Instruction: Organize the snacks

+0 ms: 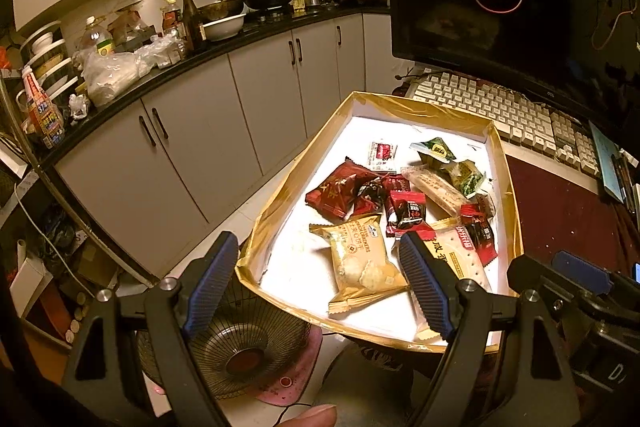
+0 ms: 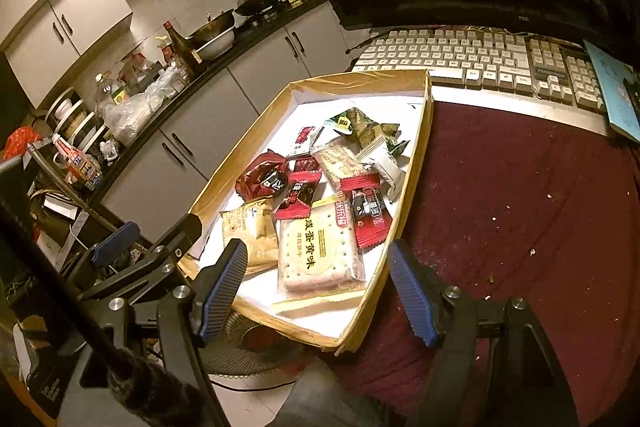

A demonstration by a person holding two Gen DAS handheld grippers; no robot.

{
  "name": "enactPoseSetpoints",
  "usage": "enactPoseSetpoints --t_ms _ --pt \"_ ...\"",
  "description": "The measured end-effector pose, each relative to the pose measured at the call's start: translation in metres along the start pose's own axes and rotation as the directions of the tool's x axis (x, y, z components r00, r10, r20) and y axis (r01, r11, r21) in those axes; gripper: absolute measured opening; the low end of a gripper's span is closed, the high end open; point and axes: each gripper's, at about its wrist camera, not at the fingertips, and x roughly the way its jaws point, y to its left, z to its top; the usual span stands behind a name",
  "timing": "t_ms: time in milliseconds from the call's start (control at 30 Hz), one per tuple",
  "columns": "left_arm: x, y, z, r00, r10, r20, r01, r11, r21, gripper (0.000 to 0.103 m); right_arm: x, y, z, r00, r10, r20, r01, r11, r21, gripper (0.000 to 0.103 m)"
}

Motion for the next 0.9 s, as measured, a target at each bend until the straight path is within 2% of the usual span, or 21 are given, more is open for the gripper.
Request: enactPoseSetpoints --t_ms 900 --pt "0.011 0.008 -0.002 1.0 0.011 -0.018 -0.011 1.0 0.001 0.083 0.008 0.001 0.001 1.0 -0.006 -0.008 0.006 1.0 0.001 0.073"
